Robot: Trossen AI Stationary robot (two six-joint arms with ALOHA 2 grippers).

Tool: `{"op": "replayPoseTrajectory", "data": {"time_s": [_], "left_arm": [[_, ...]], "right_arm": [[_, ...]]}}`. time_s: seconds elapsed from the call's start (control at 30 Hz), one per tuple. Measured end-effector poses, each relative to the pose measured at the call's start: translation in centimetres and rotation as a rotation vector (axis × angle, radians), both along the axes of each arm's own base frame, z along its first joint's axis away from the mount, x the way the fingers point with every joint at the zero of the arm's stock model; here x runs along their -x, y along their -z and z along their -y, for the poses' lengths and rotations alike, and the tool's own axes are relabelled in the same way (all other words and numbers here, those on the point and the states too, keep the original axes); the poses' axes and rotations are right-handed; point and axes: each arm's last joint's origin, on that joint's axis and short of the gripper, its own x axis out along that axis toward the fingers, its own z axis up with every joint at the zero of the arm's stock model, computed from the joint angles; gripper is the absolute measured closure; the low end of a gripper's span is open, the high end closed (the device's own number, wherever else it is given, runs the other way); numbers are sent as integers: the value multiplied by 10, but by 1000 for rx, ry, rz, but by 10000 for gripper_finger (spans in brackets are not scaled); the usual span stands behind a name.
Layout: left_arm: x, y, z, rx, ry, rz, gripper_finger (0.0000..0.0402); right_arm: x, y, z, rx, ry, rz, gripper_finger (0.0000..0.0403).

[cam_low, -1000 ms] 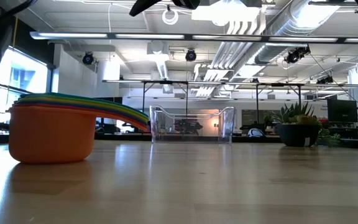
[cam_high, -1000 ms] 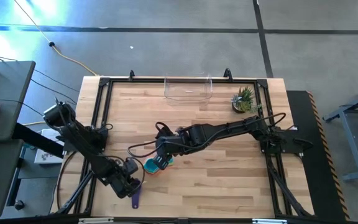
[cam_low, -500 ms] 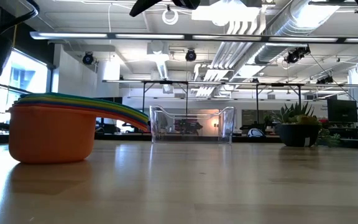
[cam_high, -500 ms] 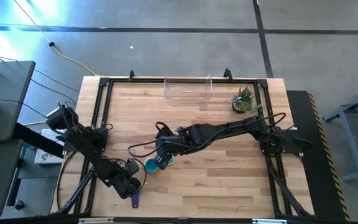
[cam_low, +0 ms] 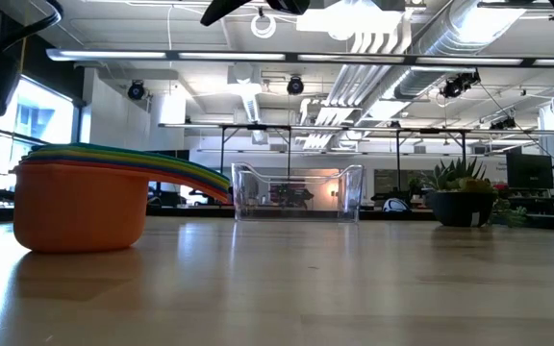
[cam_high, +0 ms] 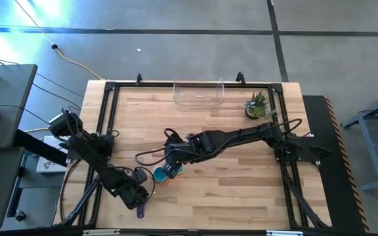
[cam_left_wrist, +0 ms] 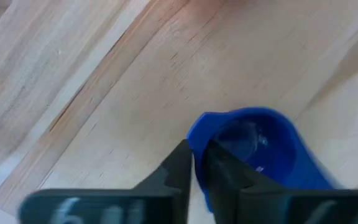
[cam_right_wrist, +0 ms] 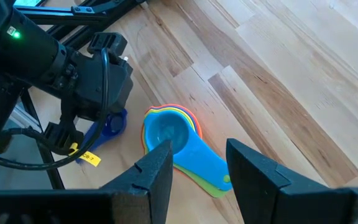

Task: Nest measuring cups in basket
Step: Stack the dark blue measuring cup on top of the light blue measuring cup

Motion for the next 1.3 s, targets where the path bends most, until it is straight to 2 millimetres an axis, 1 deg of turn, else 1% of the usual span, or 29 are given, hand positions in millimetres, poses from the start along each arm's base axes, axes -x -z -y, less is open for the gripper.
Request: {"op": "replayPoseTrajectory", "data": {"time_s": [0.07,0.23,0.33,0.57,0.73,0.87,1.07,1.3], "left_arm": [[0,0,0,2,2,2,392],[1,-1,1,32,8,-25,392],[2,-6,0,52,12,-25,396],[6,-32,-4,119,9,62,396],[8,-57,-15,141,-34,193,397],[8,-76,-33,121,-104,291,396],[9,-98,-73,33,-227,364,394],[10,-110,-128,-116,-302,332,393]], "right_arm": [[0,0,0,0,0,0,261],[0,0,0,2,-2,0,261],[0,0,0,2,-2,0,261],[0,0,0,17,-20,-5,261],[0,0,3,17,-15,-5,261],[-2,0,11,22,4,-1,261],[-8,-1,33,26,44,13,261],[-13,-1,70,77,80,8,261]]}}
